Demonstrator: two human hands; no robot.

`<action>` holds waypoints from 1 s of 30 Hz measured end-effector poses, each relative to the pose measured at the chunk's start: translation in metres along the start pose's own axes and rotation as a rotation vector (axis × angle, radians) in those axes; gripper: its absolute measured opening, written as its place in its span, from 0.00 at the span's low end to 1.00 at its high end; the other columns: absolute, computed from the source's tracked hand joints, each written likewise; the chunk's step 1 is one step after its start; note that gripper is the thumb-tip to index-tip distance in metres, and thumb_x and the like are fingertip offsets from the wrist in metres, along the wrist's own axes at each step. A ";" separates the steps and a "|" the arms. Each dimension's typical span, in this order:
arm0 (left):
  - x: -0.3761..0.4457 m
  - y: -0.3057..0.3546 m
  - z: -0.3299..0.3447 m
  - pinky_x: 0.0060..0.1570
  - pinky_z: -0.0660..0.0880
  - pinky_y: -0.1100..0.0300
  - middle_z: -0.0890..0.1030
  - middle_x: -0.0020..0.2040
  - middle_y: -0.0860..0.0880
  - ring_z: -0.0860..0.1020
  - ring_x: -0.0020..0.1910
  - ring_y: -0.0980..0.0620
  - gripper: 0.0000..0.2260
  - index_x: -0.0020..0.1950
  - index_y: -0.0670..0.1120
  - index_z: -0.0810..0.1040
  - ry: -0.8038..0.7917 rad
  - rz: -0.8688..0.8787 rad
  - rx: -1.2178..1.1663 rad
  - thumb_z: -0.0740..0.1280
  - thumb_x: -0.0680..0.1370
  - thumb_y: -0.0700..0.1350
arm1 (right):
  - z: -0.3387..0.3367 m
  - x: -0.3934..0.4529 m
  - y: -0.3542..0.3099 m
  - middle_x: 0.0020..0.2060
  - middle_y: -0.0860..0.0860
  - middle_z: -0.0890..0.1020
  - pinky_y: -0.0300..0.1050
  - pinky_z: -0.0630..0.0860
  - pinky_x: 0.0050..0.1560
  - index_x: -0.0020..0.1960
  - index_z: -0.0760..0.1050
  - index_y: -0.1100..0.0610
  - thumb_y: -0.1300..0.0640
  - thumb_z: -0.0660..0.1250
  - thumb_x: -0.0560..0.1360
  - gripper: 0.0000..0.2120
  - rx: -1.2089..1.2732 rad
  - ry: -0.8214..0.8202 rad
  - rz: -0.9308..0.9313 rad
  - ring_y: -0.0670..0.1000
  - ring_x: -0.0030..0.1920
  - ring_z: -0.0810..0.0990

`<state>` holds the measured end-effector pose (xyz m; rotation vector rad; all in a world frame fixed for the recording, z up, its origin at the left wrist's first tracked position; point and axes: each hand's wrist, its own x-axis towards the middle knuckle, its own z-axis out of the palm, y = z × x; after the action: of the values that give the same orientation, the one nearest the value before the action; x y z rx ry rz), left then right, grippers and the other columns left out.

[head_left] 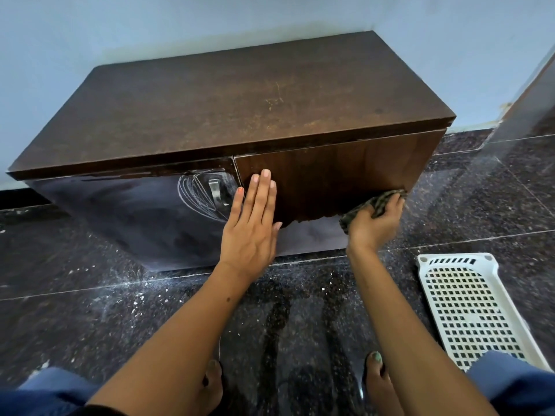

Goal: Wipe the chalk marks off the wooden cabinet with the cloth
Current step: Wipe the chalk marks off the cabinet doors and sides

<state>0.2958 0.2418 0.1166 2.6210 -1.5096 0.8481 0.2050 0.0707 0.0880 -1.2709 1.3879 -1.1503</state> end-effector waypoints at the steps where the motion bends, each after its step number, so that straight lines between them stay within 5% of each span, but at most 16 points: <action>1: 0.000 0.001 0.000 0.75 0.44 0.48 0.45 0.77 0.40 0.46 0.77 0.43 0.28 0.76 0.37 0.47 -0.001 -0.007 -0.001 0.50 0.82 0.51 | 0.004 -0.008 -0.003 0.75 0.57 0.59 0.32 0.53 0.71 0.74 0.60 0.64 0.69 0.59 0.75 0.27 0.023 -0.001 -0.057 0.54 0.74 0.58; 4: 0.001 0.004 0.001 0.75 0.44 0.48 0.45 0.77 0.39 0.46 0.77 0.42 0.29 0.76 0.36 0.47 0.000 -0.023 -0.010 0.53 0.81 0.50 | 0.015 -0.024 -0.005 0.74 0.58 0.59 0.18 0.50 0.62 0.73 0.59 0.66 0.71 0.59 0.75 0.27 0.098 0.011 -0.118 0.54 0.74 0.58; 9: 0.000 0.003 0.000 0.75 0.44 0.48 0.45 0.77 0.40 0.47 0.77 0.42 0.29 0.76 0.36 0.47 -0.001 -0.010 -0.007 0.52 0.81 0.50 | 0.005 0.004 0.010 0.72 0.58 0.65 0.44 0.57 0.74 0.72 0.62 0.65 0.70 0.59 0.74 0.26 0.123 -0.016 0.173 0.54 0.72 0.64; 14: 0.002 0.007 0.002 0.74 0.44 0.48 0.47 0.76 0.39 0.48 0.76 0.42 0.29 0.76 0.36 0.49 0.021 -0.036 -0.030 0.52 0.81 0.50 | 0.018 -0.017 -0.011 0.74 0.56 0.62 0.25 0.51 0.63 0.73 0.61 0.63 0.68 0.60 0.75 0.27 0.136 0.022 0.039 0.52 0.73 0.60; 17: 0.002 0.007 0.002 0.74 0.44 0.48 0.47 0.76 0.39 0.48 0.76 0.42 0.28 0.76 0.36 0.50 0.024 -0.031 -0.020 0.51 0.81 0.50 | 0.015 -0.017 -0.007 0.73 0.57 0.63 0.32 0.54 0.69 0.73 0.62 0.64 0.70 0.59 0.74 0.27 0.136 0.005 0.159 0.53 0.73 0.62; 20: 0.003 0.008 0.003 0.74 0.44 0.48 0.48 0.76 0.39 0.48 0.76 0.41 0.28 0.76 0.35 0.50 0.028 -0.034 -0.032 0.51 0.81 0.50 | 0.002 -0.006 0.002 0.58 0.58 0.78 0.52 0.72 0.62 0.63 0.72 0.64 0.67 0.58 0.77 0.15 0.218 -0.105 0.627 0.58 0.56 0.78; 23: 0.004 0.012 0.005 0.75 0.44 0.47 0.48 0.76 0.38 0.48 0.76 0.41 0.28 0.76 0.35 0.51 0.040 -0.060 -0.057 0.51 0.81 0.50 | 0.000 -0.007 -0.003 0.38 0.55 0.77 0.49 0.76 0.42 0.47 0.73 0.59 0.70 0.57 0.76 0.09 0.349 -0.243 0.769 0.53 0.35 0.76; 28: 0.003 0.009 0.007 0.75 0.44 0.47 0.47 0.77 0.38 0.48 0.76 0.42 0.28 0.76 0.35 0.50 0.051 -0.040 -0.067 0.50 0.81 0.50 | 0.014 -0.019 -0.006 0.47 0.57 0.79 0.49 0.77 0.48 0.57 0.74 0.58 0.71 0.57 0.76 0.15 0.433 -0.211 0.737 0.54 0.39 0.77; 30: 0.003 0.008 0.007 0.75 0.45 0.47 0.47 0.76 0.38 0.48 0.76 0.41 0.28 0.76 0.35 0.50 0.049 -0.034 -0.067 0.50 0.81 0.50 | 0.013 -0.019 0.002 0.48 0.56 0.77 0.44 0.76 0.43 0.52 0.73 0.57 0.72 0.56 0.76 0.14 0.409 -0.222 0.690 0.51 0.38 0.76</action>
<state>0.2935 0.2332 0.1095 2.5520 -1.4515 0.8374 0.2184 0.0895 0.0844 -0.5339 1.1997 -0.7278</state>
